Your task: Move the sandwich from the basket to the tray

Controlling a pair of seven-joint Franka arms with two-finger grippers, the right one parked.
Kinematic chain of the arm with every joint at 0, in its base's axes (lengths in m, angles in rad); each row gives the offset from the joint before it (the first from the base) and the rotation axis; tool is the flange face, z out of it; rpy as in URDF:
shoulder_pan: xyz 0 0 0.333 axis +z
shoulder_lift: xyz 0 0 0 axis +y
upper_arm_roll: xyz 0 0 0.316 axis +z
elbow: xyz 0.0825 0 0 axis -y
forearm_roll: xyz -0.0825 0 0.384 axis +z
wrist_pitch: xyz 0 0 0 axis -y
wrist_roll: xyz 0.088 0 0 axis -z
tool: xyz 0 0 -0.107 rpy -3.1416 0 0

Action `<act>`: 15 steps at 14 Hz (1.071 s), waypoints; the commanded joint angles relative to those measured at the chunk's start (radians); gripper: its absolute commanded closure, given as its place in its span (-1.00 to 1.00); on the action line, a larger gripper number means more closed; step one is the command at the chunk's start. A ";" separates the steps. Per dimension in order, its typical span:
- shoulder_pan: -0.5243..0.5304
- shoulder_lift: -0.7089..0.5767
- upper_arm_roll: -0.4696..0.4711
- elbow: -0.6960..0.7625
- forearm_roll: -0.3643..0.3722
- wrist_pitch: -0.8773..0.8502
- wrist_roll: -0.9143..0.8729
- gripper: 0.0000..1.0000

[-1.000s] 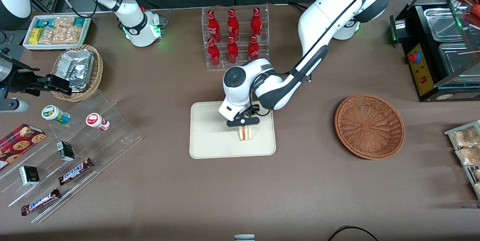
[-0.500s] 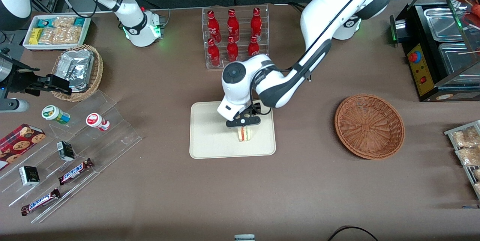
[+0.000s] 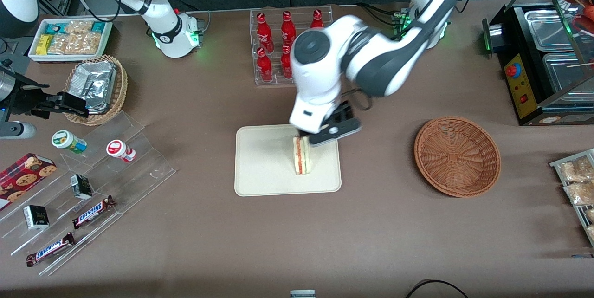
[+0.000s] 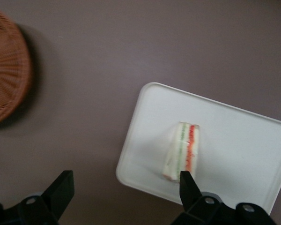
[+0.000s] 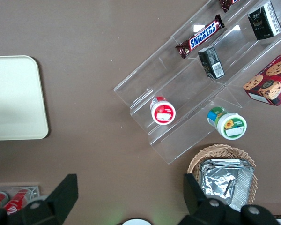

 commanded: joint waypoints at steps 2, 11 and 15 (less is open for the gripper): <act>0.123 -0.149 -0.001 -0.030 -0.068 -0.100 0.011 -0.99; 0.209 -0.382 0.262 -0.042 -0.305 -0.319 0.514 -0.99; 0.206 -0.511 0.448 -0.129 -0.370 -0.370 0.793 -0.99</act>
